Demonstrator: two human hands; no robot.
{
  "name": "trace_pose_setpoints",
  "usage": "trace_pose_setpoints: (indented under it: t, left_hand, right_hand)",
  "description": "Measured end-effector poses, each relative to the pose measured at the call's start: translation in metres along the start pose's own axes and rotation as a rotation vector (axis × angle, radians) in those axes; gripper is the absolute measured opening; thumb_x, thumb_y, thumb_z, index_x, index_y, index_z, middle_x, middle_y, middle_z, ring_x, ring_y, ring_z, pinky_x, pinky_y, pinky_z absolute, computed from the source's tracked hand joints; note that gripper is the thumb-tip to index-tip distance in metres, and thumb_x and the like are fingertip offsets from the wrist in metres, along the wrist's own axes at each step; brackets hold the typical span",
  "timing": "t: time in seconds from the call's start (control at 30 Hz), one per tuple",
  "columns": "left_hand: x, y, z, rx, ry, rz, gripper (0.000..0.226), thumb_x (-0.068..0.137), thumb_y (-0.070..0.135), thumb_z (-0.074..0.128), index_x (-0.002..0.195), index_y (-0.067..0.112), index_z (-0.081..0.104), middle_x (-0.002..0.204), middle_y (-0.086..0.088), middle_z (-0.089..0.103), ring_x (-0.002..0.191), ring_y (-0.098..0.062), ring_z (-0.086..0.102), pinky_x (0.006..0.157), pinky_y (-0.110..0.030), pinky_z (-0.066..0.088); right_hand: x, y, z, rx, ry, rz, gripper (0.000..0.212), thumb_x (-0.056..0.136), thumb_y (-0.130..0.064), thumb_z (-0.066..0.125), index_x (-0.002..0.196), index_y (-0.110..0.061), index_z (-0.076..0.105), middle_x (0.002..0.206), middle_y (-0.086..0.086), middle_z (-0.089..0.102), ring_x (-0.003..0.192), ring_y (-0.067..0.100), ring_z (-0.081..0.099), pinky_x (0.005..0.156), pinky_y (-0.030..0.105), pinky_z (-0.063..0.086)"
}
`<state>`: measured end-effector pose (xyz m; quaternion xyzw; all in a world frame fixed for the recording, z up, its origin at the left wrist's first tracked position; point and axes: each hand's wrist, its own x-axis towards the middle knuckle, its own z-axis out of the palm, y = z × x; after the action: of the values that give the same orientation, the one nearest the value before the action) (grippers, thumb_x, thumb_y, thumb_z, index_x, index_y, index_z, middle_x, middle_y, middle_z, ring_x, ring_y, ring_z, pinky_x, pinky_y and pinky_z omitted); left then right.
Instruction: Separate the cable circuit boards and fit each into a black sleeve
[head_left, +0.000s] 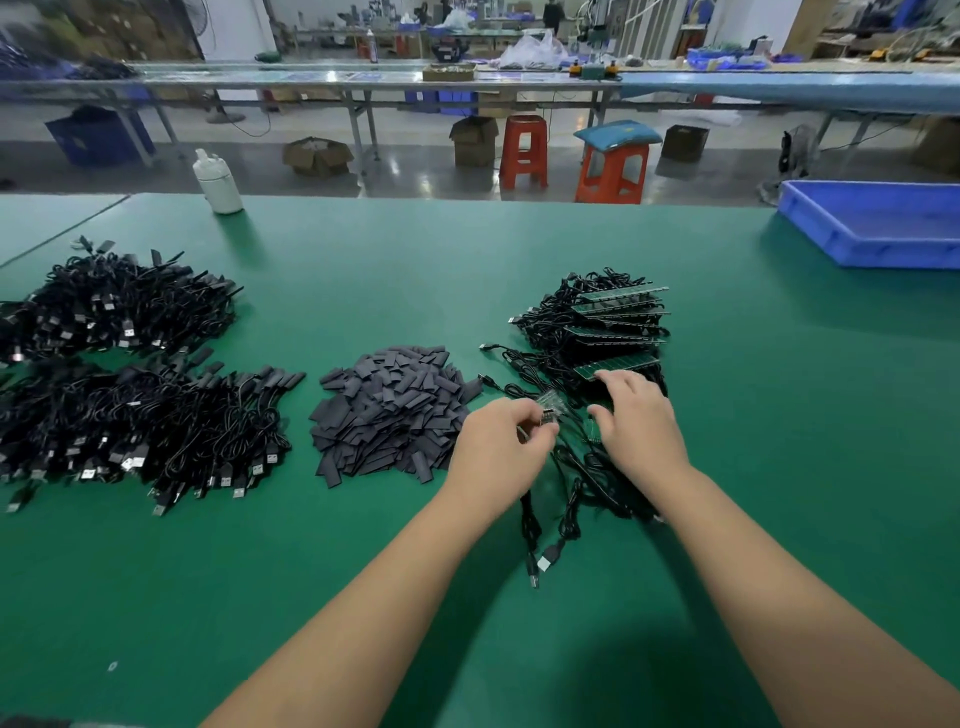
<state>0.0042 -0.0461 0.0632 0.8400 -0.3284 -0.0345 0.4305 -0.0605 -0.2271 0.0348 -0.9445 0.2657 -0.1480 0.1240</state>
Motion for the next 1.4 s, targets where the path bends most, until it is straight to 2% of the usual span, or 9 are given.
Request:
trace_pose_setpoints:
  t: [0.13, 0.27, 0.37, 0.5, 0.67, 0.8, 1.1, 1.27, 1.4]
  left_hand:
    - [-0.002, 0.006, -0.006, -0.277, -0.109, -0.074, 0.008, 0.088, 0.025, 0.066, 0.08, 0.027, 0.067, 0.061, 0.011, 0.055, 0.055, -0.007, 0.05, 0.057, -0.023, 0.044]
    - [0.003, 0.003, -0.013, -0.583, -0.102, -0.231, 0.008, 0.092, 0.016, 0.065, 0.088, 0.01, 0.069, 0.068, -0.01, 0.067, 0.047, -0.016, 0.051, 0.042, -0.02, 0.037]
    - [0.004, -0.01, -0.018, -0.577, -0.088, -0.315, 0.012, 0.092, 0.01, 0.063, 0.088, 0.0, 0.069, 0.069, -0.005, 0.066, 0.043, -0.014, 0.047, 0.039, -0.019, 0.032]
    - [0.001, -0.039, -0.023, -0.531, -0.12, -0.43, 0.012, 0.088, 0.009, 0.064, 0.078, 0.006, 0.069, 0.068, -0.006, 0.066, 0.044, -0.018, 0.042, 0.042, -0.019, 0.03]
    - [-0.01, -0.081, -0.02, -0.486, -0.038, -0.535, 0.013, 0.089, 0.015, 0.065, 0.079, 0.009, 0.071, 0.067, -0.001, 0.067, 0.043, -0.013, 0.043, 0.042, -0.019, 0.03]
    - [-0.012, -0.124, -0.026, 0.01, 0.15, -0.502, 0.008, 0.09, 0.027, 0.066, 0.088, 0.02, 0.068, 0.079, 0.008, 0.067, 0.076, -0.014, 0.061, 0.065, -0.026, 0.041]
    - [-0.002, -0.147, -0.019, 0.146, 0.058, -0.524, 0.02, 0.079, 0.028, 0.078, 0.089, 0.019, 0.063, 0.082, 0.003, 0.065, 0.082, -0.021, 0.061, 0.07, -0.03, 0.047]
    - [-0.004, -0.14, -0.018, 0.013, 0.085, -0.508, 0.011, 0.086, 0.019, 0.069, 0.082, 0.015, 0.059, 0.077, 0.0, 0.063, 0.066, -0.016, 0.057, 0.058, -0.027, 0.043]
    - [-0.016, -0.128, -0.016, -0.627, 0.022, -0.589, 0.017, 0.09, -0.002, 0.059, 0.105, 0.007, 0.059, 0.079, -0.015, 0.061, 0.055, -0.017, 0.063, 0.049, -0.028, 0.052]
  right_hand:
    - [-0.007, -0.004, 0.008, 0.188, 0.081, 0.04, 0.03, 0.102, -0.028, 0.049, 0.126, -0.015, 0.061, 0.125, 0.003, 0.064, 0.12, 0.023, 0.055, 0.1, 0.036, 0.043]
    - [-0.026, -0.04, 0.007, 1.127, -0.422, 0.265, 0.046, 0.102, -0.052, 0.04, 0.109, -0.017, 0.069, 0.095, 0.002, 0.076, 0.091, 0.017, 0.073, 0.088, 0.033, 0.056]
    - [-0.039, -0.054, 0.015, 1.338, -0.548, 0.23, 0.039, 0.091, -0.056, 0.058, 0.095, -0.019, 0.07, 0.068, 0.003, 0.061, 0.054, 0.017, 0.057, 0.058, 0.031, 0.052]
    - [-0.047, -0.061, 0.031, 1.189, -0.447, 0.177, 0.012, 0.093, -0.032, 0.067, 0.088, -0.023, 0.073, 0.065, 0.005, 0.04, 0.044, 0.009, 0.027, 0.041, 0.021, 0.023]
    - [-0.061, -0.077, 0.048, 0.956, -0.449, 0.156, 0.012, 0.095, -0.022, 0.065, 0.096, -0.014, 0.074, 0.074, 0.004, 0.049, 0.067, 0.016, 0.035, 0.061, 0.028, 0.025]
    - [-0.076, -0.09, 0.062, 0.949, -0.45, 0.268, 0.014, 0.094, -0.023, 0.065, 0.098, -0.013, 0.074, 0.055, -0.014, 0.044, 0.049, 0.007, 0.033, 0.048, 0.021, 0.028]
    - [-0.089, -0.106, 0.069, 0.879, -0.492, 0.361, 0.022, 0.1, -0.015, 0.049, 0.104, -0.006, 0.069, 0.072, 0.003, 0.056, 0.045, 0.017, 0.042, 0.052, 0.03, 0.045]
    - [-0.085, -0.094, 0.072, 0.809, -0.486, 0.381, 0.027, 0.1, -0.013, 0.047, 0.117, -0.007, 0.066, 0.092, 0.015, 0.066, 0.059, 0.022, 0.047, 0.067, 0.044, 0.056]
    - [-0.079, -0.087, 0.072, 0.813, -0.477, 0.416, 0.035, 0.104, -0.011, 0.041, 0.135, -0.011, 0.056, 0.102, 0.005, 0.067, 0.06, 0.015, 0.051, 0.075, 0.042, 0.059]
